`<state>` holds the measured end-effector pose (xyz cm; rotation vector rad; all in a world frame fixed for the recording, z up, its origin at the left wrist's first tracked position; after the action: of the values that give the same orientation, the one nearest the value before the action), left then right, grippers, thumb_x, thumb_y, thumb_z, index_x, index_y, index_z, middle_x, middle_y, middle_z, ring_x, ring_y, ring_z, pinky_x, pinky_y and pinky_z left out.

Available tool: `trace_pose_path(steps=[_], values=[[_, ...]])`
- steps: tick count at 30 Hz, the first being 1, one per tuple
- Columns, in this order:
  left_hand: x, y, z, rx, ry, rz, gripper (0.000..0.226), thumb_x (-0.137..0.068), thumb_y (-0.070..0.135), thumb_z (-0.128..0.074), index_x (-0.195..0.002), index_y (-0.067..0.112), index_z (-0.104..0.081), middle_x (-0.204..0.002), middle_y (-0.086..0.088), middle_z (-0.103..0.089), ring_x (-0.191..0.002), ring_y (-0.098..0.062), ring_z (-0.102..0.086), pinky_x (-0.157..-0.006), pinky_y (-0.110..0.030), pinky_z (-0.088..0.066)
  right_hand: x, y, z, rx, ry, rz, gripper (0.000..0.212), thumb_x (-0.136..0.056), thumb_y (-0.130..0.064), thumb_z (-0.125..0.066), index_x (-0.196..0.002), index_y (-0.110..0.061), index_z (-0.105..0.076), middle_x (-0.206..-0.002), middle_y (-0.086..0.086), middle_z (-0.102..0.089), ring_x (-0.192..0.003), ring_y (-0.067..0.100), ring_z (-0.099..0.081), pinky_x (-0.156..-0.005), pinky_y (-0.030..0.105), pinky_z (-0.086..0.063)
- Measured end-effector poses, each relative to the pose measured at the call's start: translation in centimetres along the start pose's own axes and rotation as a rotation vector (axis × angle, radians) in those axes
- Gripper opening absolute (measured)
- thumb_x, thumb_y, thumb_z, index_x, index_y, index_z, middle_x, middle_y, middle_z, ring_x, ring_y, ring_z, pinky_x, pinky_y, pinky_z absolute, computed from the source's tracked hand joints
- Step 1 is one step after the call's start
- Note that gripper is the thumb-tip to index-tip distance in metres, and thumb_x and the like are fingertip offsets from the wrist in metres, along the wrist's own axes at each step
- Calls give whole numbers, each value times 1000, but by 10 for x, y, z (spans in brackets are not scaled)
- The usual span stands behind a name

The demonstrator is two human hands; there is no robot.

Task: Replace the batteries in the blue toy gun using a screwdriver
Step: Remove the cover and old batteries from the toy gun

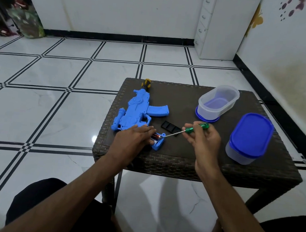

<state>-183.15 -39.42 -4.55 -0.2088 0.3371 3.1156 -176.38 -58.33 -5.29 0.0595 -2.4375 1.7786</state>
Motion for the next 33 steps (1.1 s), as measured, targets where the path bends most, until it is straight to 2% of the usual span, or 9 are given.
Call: trace_pose_path(steps=[4, 7, 11, 14, 19, 23, 26, 30, 33], values=[[-1, -8, -8, 66, -34, 51, 52, -98, 42, -49, -148, 34, -37, -155, 17, -33, -143, -10, -32, -110, -27, -31, -4, -26, -19, 369, -199, 120, 11, -99, -10, -42, -94, -8, -52, -79, 8, -56, -74, 18, -57, -71, 36, -56], [-2, -23, -12, 171, -11, 94, 61, -91, 47, -60, -146, 27, -43, -157, 11, -31, -143, -13, -32, -111, -30, -32, -5, -26, -49, 895, -445, 249, 19, -102, -25, -40, -93, -10, -47, -77, 7, -52, -67, 18, -48, -64, 46, -45], [3, -37, -6, 43, 53, 105, 63, -85, 51, -65, -138, 19, -55, -153, -4, -41, -145, -26, -30, -113, -41, -29, 4, -5, -79, 1339, -761, 427, 30, -90, -44, -63, -86, -24, -40, -84, -7, -53, -73, 10, -49, -57, 29, -34], [10, -43, -7, 79, 15, 158, 66, -86, 55, -61, -144, 28, -46, -157, 5, -34, -147, -18, -26, -113, -38, -31, -4, 9, -85, 1423, -861, 410, 44, -77, -37, -80, -88, -26, -39, -97, -8, -58, -85, 12, -55, -66, 31, -44], [9, -42, -9, 46, -5, 172, 67, -87, 59, -57, -147, 32, -40, -159, 9, -27, -148, -13, -21, -112, -37, -33, -14, 9, -93, 1338, -900, 395, 42, -78, -18, -80, -80, -25, -38, -92, -6, -68, -75, 8, -62, -61, 24, -45], [8, -38, -9, -4, 3, 183, 66, -88, 59, -54, -147, 33, -39, -159, 8, -28, -148, -15, -22, -111, -37, -35, -2, 2, -96, 1504, -875, 664, 33, -83, -27, -70, -86, -24, -38, -90, -9, -67, -75, 12, -60, -57, 28, -44], [8, -36, -8, -14, 22, 198, 63, -89, 59, -53, -145, 33, -42, -158, 8, -29, -147, -15, -24, -109, -38, -38, 11, -1, -98, 1567, -801, 843, 25, -88, -26, -59, -90, -23, -34, -84, -3, -64, -65, 18, -49, -53, 28, -31], [7, -32, -7, -54, 14, 200, 61, -91, 60, -49, -145, 32, -42, -159, 8, -28, -146, -14, -26, -105, -36, -41, 6, -16, -89, 1484, -665, 801, 20, -88, -26, -59, -88, -21, -39, -74, 0, -62, -62, 21, -56, -53, 38, -46], [5, -31, -5, -55, 5, 189, 61, -90, 60, -50, -143, 32, -44, -158, 7, -30, -145, -15, -28, -103, -38, -43, -13, -47, -67, 1403, -449, 753, 19, -87, -22, -61, -88, -21, -42, -71, 0, -61, -63, 21, -58, -56, 39, -51]])
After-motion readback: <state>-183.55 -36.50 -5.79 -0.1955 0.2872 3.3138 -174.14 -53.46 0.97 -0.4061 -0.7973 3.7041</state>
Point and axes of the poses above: each hand's wrist, its own x-axis away from the middle knuckle, its own z-axis out of the back of the hand, y = z × x, the point moved 7 cm from there along -x, towards the middle knuckle
